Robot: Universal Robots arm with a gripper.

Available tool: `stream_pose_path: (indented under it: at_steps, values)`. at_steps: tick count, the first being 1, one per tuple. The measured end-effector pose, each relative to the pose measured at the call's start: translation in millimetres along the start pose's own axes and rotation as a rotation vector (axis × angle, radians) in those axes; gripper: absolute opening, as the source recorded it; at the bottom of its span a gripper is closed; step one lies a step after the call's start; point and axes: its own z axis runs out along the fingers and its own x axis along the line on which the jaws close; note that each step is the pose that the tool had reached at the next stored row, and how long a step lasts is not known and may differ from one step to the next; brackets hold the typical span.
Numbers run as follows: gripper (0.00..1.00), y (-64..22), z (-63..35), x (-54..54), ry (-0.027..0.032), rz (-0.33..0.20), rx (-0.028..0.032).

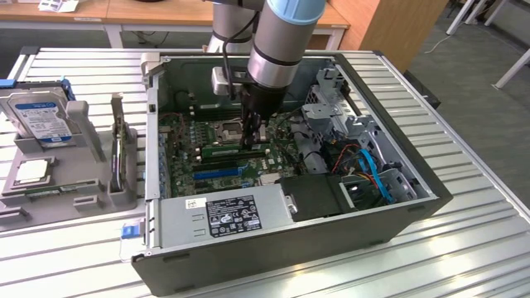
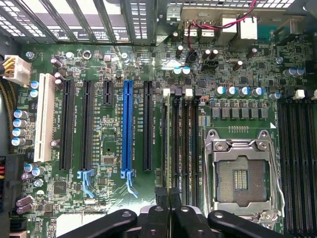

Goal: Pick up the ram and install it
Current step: 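Insert the ram into the slot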

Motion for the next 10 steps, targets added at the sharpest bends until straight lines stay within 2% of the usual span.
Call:
stream_pose_path:
  at_steps: [10]
  values:
    - [0.11,-0.3,1.1,0.0,0.0002,0.0,-0.0005]
